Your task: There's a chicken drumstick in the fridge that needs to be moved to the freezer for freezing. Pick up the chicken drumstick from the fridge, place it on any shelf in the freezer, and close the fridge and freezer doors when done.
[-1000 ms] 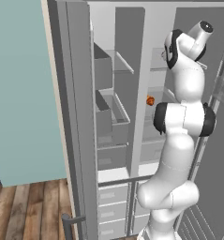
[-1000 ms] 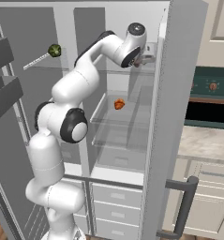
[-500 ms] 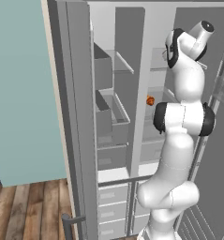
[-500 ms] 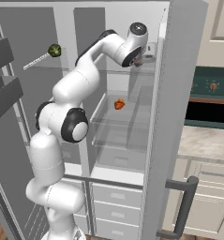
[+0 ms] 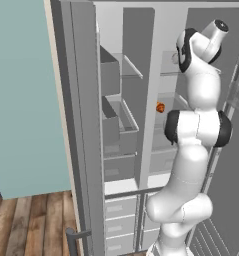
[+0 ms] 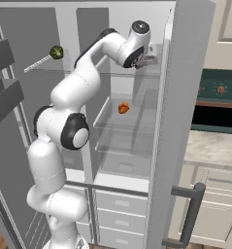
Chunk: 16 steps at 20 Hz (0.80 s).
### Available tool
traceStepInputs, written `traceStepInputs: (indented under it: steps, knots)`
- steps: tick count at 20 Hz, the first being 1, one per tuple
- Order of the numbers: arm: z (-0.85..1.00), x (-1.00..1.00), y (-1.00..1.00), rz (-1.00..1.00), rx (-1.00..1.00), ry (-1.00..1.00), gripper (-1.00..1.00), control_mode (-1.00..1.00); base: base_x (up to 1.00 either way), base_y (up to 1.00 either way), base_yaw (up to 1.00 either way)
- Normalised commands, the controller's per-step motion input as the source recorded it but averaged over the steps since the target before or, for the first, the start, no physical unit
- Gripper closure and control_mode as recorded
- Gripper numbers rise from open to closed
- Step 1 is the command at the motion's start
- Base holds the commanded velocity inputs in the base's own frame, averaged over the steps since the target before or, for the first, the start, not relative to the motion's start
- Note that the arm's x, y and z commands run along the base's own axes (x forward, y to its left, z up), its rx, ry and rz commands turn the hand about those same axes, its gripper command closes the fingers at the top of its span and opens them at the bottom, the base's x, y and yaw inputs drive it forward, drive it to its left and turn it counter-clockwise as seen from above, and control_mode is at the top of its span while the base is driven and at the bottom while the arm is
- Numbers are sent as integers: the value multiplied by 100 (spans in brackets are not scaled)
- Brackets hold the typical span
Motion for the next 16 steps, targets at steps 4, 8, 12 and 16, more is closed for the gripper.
traceStepInputs:
  steps: [4,8,12,16]
  knots:
    - [0,-42,44,-4,0,0,100,-100,0,0,0]
    - [0,-59,21,-2,0,-6,100,-100,0,0,0]
    - [0,-59,13,-1,0,-14,100,-100,0,0,0]
    - [0,-69,20,-2,0,-13,100,-100,0,0,0]
